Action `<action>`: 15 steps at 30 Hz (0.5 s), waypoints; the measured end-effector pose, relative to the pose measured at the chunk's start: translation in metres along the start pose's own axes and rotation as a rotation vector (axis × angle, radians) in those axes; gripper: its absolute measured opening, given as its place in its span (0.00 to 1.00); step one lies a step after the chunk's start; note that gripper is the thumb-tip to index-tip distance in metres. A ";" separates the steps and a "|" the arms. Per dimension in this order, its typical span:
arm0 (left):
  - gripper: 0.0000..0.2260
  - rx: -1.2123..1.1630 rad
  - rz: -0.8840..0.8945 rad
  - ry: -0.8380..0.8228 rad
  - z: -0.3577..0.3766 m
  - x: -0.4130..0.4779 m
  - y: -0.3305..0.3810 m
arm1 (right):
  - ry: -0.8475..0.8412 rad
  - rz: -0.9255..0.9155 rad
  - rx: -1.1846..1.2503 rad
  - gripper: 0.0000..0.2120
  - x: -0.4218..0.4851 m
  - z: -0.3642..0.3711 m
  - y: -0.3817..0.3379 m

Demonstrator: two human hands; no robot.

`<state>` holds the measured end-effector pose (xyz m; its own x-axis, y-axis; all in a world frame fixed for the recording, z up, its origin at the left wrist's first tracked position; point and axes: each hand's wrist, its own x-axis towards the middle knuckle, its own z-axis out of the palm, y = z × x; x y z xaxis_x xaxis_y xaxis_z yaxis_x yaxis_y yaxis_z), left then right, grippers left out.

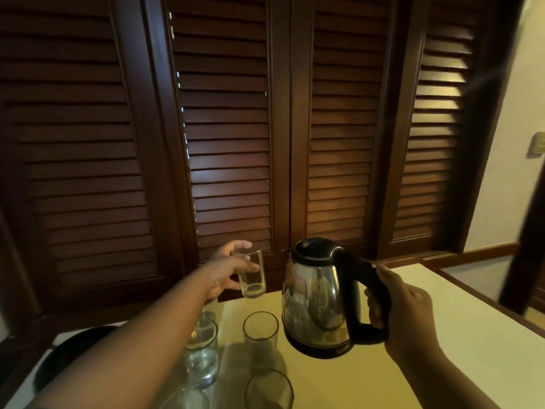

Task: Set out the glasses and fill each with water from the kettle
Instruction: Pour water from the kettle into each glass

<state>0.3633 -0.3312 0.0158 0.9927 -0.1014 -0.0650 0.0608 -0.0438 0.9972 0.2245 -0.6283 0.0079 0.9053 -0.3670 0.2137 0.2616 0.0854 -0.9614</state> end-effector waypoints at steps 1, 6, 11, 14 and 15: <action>0.26 -0.005 0.004 0.005 0.000 -0.002 0.000 | -0.009 -0.001 0.000 0.23 0.001 0.001 -0.002; 0.28 0.002 0.028 -0.011 -0.001 -0.012 0.005 | -0.081 -0.059 0.012 0.23 0.013 0.006 -0.016; 0.30 0.012 0.040 -0.030 -0.002 -0.018 0.005 | -0.197 -0.134 -0.030 0.19 0.024 0.014 -0.046; 0.29 0.031 0.060 -0.028 -0.001 -0.020 0.004 | -0.224 -0.103 -0.093 0.19 0.029 0.022 -0.061; 0.30 0.033 0.063 -0.024 -0.001 -0.021 0.003 | -0.226 -0.091 -0.116 0.19 0.031 0.024 -0.064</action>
<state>0.3427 -0.3284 0.0204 0.9916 -0.1292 -0.0035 -0.0055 -0.0693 0.9976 0.2438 -0.6227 0.0807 0.9351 -0.1511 0.3206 0.3167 -0.0501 -0.9472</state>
